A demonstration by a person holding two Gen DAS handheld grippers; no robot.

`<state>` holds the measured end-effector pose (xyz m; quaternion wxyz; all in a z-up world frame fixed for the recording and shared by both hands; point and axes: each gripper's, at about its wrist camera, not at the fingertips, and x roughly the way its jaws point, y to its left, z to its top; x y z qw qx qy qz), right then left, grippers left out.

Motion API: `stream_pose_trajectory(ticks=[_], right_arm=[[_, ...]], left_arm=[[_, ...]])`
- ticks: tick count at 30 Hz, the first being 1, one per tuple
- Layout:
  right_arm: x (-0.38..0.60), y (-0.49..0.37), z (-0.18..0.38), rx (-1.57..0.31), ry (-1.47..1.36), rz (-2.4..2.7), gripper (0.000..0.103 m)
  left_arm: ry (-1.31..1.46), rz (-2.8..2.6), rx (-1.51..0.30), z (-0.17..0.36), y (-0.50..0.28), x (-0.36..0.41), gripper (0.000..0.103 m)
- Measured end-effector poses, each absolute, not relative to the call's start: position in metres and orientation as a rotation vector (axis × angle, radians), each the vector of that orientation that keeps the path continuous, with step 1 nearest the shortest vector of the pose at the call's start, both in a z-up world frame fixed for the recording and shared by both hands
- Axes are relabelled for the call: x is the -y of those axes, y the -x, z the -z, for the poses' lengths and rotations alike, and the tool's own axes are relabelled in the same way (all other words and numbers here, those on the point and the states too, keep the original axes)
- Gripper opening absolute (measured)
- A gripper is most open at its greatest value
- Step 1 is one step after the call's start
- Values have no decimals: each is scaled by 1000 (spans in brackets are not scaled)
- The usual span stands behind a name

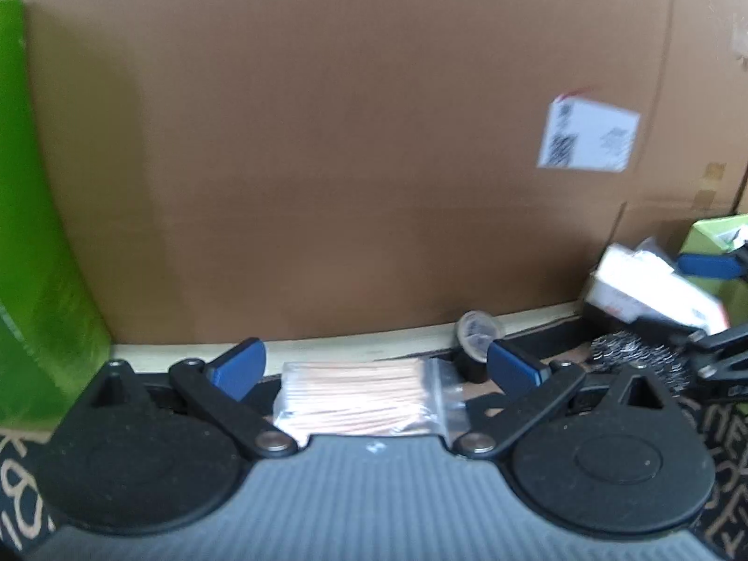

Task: Organize objects
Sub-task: 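Grasp the orange-white box with the right gripper while the left gripper grasps the bag of wooden sticks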

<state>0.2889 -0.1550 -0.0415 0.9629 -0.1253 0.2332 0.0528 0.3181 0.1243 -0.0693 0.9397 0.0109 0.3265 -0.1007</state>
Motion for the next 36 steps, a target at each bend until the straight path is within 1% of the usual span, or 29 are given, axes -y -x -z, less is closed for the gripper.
stream_pose_trajectory(ticks=[1,3,4,7,13,19,24,26,27,28,30,33,35,36], right_arm=[[156,-286,40,-471,245,-112,72],[156,-279,37,-473,219,-116,72],[155,-274,35,-466,216,-118,71],[149,-252,29,-424,222,-130,71],[135,-192,22,-386,220,-189,72],[135,-145,42,-476,172,-198,72],[141,-119,56,-528,167,-155,71],[145,-111,58,-541,150,-145,72],[148,-107,60,-550,142,-146,72],[150,-102,62,-548,125,-142,72],[154,-96,61,-545,101,-127,73],[158,-96,63,-568,83,-123,73],[160,-95,64,-577,69,-119,73],[161,-96,65,-579,62,-120,73]], left_arm=[[-27,208,-679,73,-321,-124,89],[-33,225,-726,83,-323,-123,71],[-60,218,-719,85,-319,-120,68],[-144,238,-701,84,-300,-109,62],[-183,263,-695,84,-250,-91,59],[-177,302,-696,80,-205,-76,57],[-156,325,-700,76,-170,-68,57],[-145,349,-701,73,-156,-64,60],[-137,362,-698,72,-151,-61,66],[-131,370,-693,72,-146,-59,74],[-139,357,-680,73,-140,-52,83],[-145,326,-695,75,-142,-46,84],[-133,314,-703,76,-143,-44,90],[-130,307,-704,77,-144,-44,96]])
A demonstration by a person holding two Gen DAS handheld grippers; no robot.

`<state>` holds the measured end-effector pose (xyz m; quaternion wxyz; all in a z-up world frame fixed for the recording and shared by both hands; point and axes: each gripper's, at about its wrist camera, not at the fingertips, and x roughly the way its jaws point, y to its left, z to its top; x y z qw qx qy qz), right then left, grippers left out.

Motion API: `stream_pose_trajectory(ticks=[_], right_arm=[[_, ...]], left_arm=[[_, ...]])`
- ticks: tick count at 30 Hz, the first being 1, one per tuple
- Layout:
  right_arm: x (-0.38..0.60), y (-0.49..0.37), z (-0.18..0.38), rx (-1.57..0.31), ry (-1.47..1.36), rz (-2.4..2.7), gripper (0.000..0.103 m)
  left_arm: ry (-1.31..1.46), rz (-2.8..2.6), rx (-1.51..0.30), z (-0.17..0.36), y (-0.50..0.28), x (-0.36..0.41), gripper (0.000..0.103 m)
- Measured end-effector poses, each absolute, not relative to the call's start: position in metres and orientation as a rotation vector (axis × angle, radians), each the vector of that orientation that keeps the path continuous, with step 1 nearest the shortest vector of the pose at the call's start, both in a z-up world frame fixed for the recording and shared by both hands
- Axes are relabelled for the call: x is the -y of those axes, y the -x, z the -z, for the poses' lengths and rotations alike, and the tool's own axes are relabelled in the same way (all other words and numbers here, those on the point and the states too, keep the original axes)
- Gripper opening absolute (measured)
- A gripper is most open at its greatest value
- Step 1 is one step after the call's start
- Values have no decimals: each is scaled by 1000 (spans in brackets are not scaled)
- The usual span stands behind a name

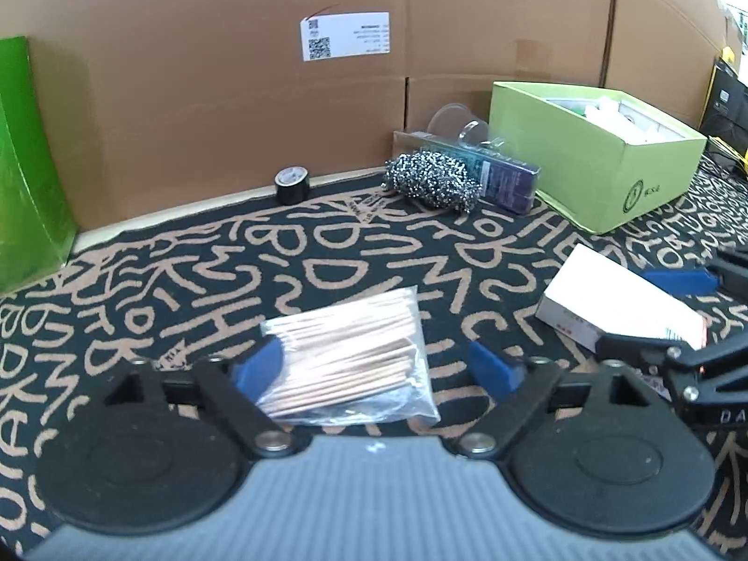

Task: Organize objects
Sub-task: 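Grasp the orange-white box with the right gripper while the left gripper grasps the bag of wooden sticks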

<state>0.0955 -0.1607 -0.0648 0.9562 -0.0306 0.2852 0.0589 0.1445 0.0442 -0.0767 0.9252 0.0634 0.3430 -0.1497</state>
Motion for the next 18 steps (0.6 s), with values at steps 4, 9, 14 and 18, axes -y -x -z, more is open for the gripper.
stream_pose_trajectory(ticks=[4,9,14,18], right_arm=[[162,-96,67,-590,51,-122,73],[164,-90,67,-579,32,-130,72],[168,-78,61,-529,2,-123,72],[179,-68,55,-492,-20,-102,72]], left_arm=[[-129,266,-730,82,-154,-46,83],[-123,249,-727,78,-157,-48,60],[-150,290,-716,70,-151,-36,48],[-158,334,-712,65,-149,-20,40]])
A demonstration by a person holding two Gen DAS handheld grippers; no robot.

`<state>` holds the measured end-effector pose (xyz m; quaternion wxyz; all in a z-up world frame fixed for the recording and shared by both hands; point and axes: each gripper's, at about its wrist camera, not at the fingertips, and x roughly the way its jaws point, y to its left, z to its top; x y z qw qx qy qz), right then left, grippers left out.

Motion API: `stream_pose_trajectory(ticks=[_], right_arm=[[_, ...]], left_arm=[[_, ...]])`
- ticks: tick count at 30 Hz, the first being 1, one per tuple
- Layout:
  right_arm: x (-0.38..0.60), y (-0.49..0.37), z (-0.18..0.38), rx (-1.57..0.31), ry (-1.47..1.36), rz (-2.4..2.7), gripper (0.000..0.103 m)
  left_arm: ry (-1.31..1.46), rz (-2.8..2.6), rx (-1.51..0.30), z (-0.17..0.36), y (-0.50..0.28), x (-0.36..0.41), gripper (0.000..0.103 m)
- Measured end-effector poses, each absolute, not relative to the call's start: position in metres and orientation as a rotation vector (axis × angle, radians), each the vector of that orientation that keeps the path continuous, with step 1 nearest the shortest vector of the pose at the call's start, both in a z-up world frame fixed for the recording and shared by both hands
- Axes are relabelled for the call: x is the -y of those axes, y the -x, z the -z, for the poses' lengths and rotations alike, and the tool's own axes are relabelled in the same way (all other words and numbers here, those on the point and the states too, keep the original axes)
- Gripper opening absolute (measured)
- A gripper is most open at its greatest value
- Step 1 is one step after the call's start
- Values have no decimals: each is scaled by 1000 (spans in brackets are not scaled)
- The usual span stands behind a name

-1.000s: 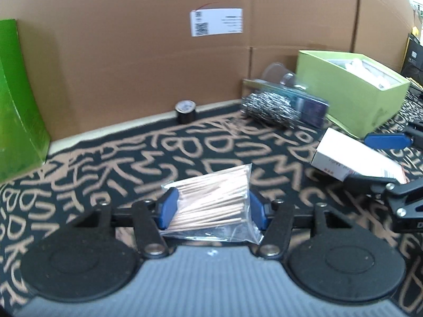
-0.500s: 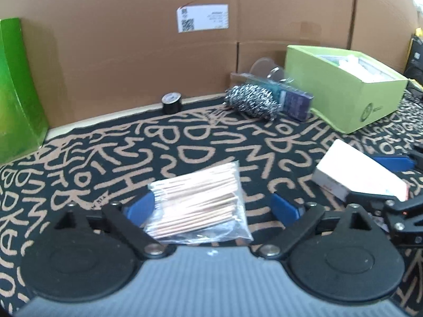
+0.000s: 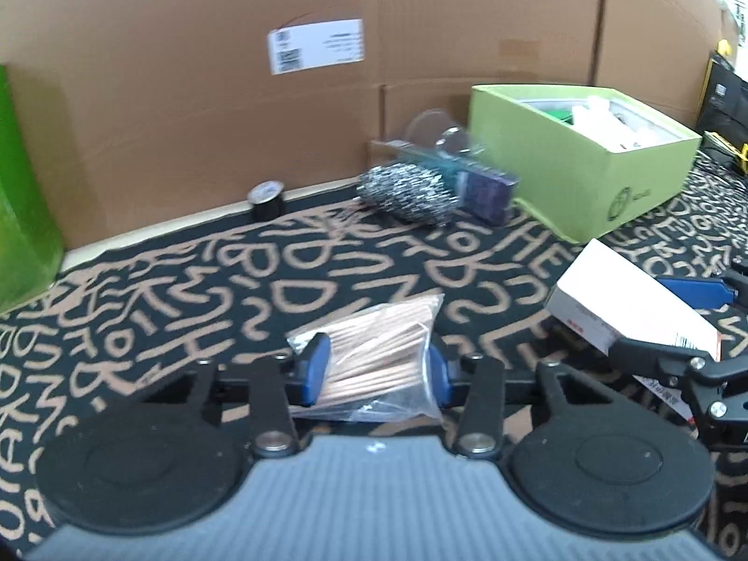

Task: Organize objects
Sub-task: 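Grasp the orange-white box with the right gripper while the left gripper grasps the bag of wooden sticks, then carry the white box and stick bag into the shoebox and release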

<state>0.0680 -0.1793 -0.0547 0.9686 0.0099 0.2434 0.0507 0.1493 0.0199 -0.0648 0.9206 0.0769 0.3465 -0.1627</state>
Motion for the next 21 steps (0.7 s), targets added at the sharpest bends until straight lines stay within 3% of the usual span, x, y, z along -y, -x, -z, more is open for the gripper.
stream_pose_trajectory(ticks=[9,21], right_arm=[[207,-48,40,-407,-66,-39,72],[234,-43,21,-322,-72,27,72]], left_arm=[[-90,386,-688,41,-148,-4,20],[-51,511,-553,-12,-143,33,18]])
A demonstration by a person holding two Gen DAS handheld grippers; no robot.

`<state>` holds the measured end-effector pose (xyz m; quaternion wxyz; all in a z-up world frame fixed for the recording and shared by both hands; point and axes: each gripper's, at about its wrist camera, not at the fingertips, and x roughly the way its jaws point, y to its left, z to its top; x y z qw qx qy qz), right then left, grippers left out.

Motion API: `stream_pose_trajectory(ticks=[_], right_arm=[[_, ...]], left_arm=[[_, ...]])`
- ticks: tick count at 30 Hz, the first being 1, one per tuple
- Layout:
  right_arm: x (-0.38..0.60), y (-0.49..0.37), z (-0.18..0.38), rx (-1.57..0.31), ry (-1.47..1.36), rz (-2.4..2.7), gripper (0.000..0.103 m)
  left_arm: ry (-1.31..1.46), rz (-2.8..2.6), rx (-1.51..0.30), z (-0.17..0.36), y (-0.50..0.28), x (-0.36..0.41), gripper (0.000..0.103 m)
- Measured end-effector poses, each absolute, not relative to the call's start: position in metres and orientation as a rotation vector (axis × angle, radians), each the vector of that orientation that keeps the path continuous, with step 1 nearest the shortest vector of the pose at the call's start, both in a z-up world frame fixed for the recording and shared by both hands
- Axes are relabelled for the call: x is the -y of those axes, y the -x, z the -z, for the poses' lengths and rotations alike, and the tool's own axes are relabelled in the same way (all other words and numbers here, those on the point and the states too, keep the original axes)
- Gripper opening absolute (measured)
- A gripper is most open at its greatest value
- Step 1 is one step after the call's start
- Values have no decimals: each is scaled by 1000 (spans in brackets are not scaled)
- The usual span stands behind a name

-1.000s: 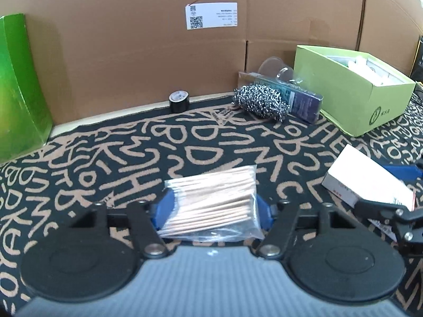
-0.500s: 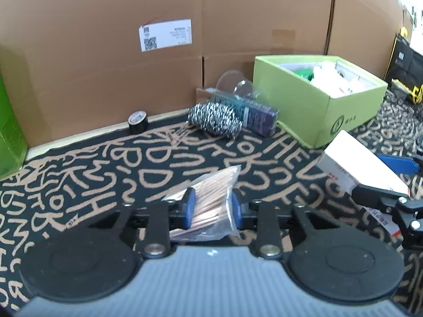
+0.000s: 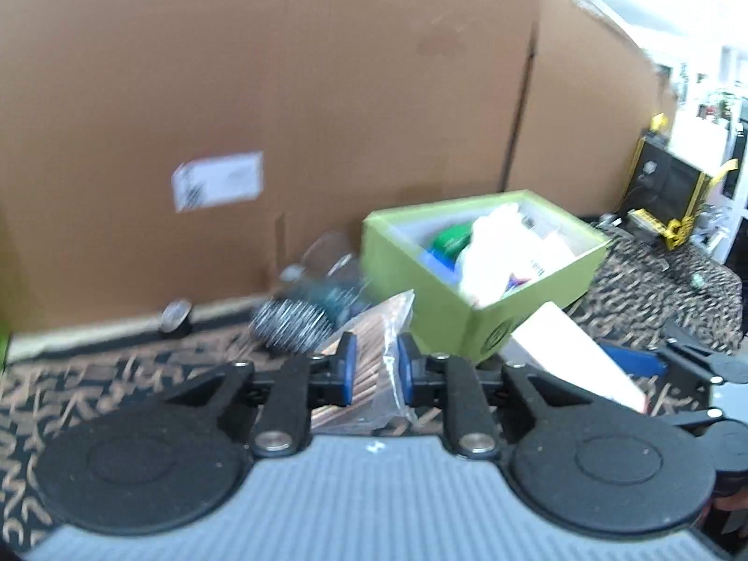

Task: Organize objects
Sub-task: 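Carry the white box and stick bag into the shoebox and release, then grasp the black tape roll with the left gripper while the right gripper grasps the steel wool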

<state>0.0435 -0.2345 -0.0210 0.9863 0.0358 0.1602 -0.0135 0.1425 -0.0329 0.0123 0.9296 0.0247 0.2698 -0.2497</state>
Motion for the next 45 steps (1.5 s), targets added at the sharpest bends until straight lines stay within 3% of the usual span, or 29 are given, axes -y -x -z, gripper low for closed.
stream_pose_trajectory(ticks=[10,23,24,27,28,29,34,45], right_arm=[[302,-81,-14,-189,-27,261,72],[381,-176,11,-227,-108,330,73],[382,-181,17,-253,-96,324,73],[379,-188,32,-322,-22,330,77],[376,-187,35,-326,8,339,85],[374,-186,37,-323,31,341,89],[368,-175,35,-322,35,365,90],[321,-113,-4,-200,-31,291,94]], left_arm=[[-15,636,-455,-56,-180,125,18],[-36,600,-528,-13,-262,206,20],[-39,590,-534,-8,-265,207,23],[-42,563,-511,7,-267,203,80],[-43,546,-482,10,-264,200,88],[-52,536,-455,12,-260,196,89],[-79,520,-426,11,-250,190,102],[69,479,-437,-29,-207,139,103]])
